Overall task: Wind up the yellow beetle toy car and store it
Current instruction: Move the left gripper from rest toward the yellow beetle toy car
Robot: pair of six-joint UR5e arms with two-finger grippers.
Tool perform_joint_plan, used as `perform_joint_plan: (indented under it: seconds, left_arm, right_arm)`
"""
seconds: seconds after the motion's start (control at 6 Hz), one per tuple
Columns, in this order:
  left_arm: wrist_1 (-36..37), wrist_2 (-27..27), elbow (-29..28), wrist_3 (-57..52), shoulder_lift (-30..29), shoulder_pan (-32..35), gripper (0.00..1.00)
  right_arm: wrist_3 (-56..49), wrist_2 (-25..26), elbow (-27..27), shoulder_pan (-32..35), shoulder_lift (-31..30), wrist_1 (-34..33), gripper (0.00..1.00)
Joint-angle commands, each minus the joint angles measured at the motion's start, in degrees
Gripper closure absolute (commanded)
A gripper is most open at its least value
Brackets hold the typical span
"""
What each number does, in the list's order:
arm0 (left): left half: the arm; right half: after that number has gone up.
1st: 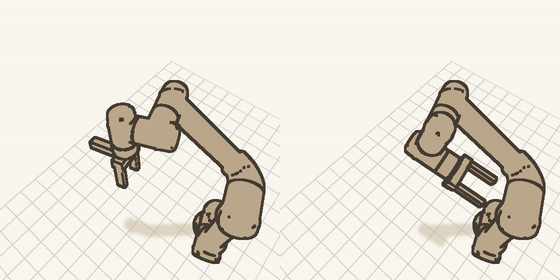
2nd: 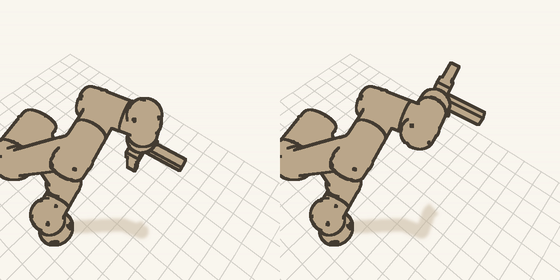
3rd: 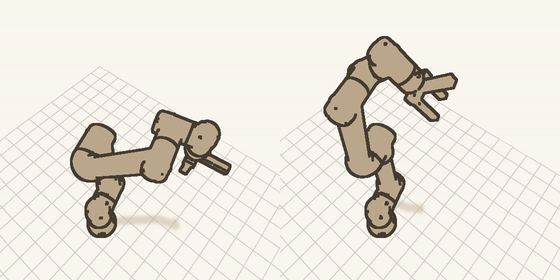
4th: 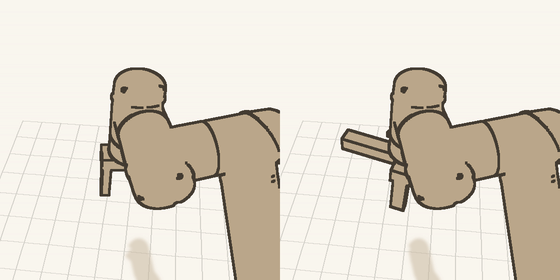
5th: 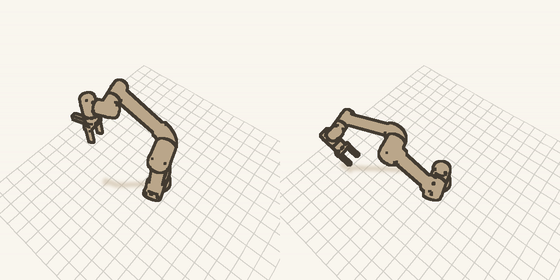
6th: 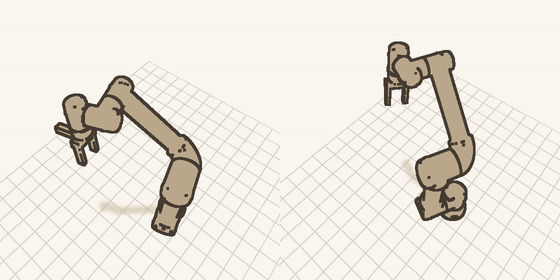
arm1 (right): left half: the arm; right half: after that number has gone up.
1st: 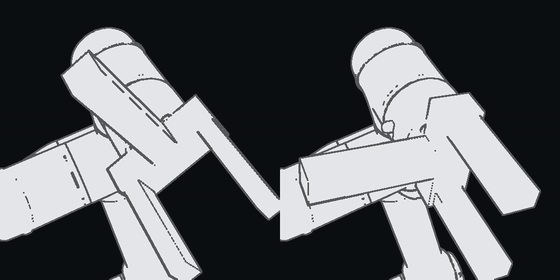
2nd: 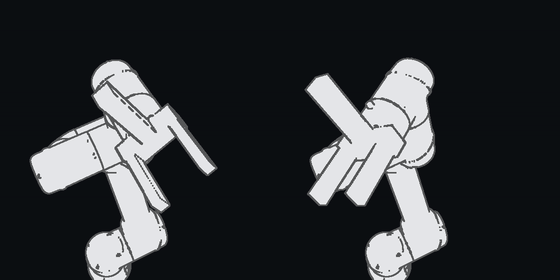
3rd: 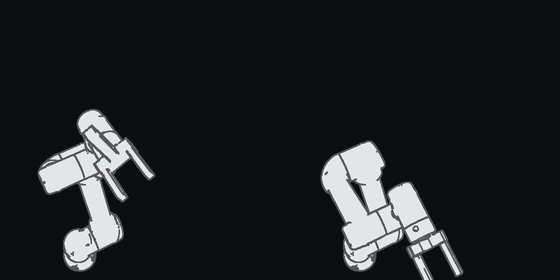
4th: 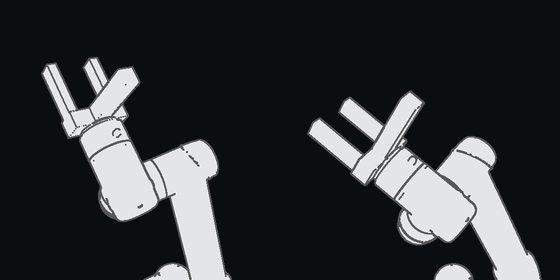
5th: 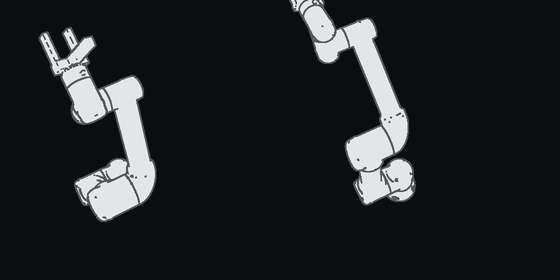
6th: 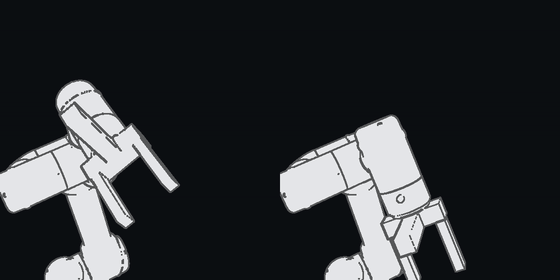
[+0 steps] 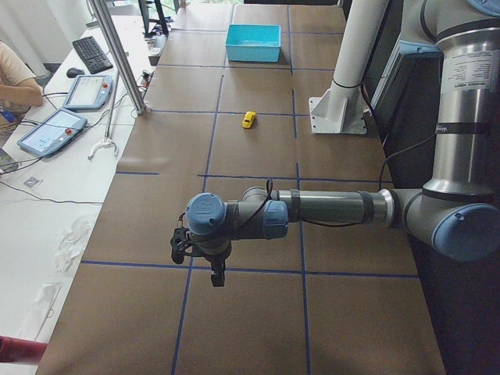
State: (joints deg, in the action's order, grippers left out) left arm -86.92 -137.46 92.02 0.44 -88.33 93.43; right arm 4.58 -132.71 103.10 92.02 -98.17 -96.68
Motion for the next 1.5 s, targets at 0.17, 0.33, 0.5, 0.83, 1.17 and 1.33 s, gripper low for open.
perform_joint_plan:
  seconds: [0.17,0.33,0.5,0.83,1.17,1.33]
  left_arm:
    - [0.5,0.0,0.0,0.0,0.0,0.0,0.00]
    - [0.5,0.1,0.0,0.0,-0.8,-0.2,0.00]
    - [0.5,0.1,0.0,0.0,-1.1,-0.2,0.00]
    - [0.5,0.0,0.1,0.0,-2.0,-0.7,0.00]
    - [0.6,-0.2,3.0,0.1,-2.8,-4.8,0.00]
    - [2.4,-0.4,5.6,0.1,-3.9,-7.4,0.00]
  right_arm:
    - [0.1,0.0,-0.2,0.0,0.0,0.0,0.00]
    - [0.0,0.0,-0.1,0.0,0.0,0.0,0.00]
    - [0.0,0.0,-0.1,0.0,0.0,0.0,0.00]
    - [0.1,0.0,-0.2,0.0,0.0,0.0,0.00]
    - [0.1,0.0,-0.4,0.0,0.0,0.0,0.00]
    - [0.0,0.0,-0.4,0.0,0.0,0.0,0.00]
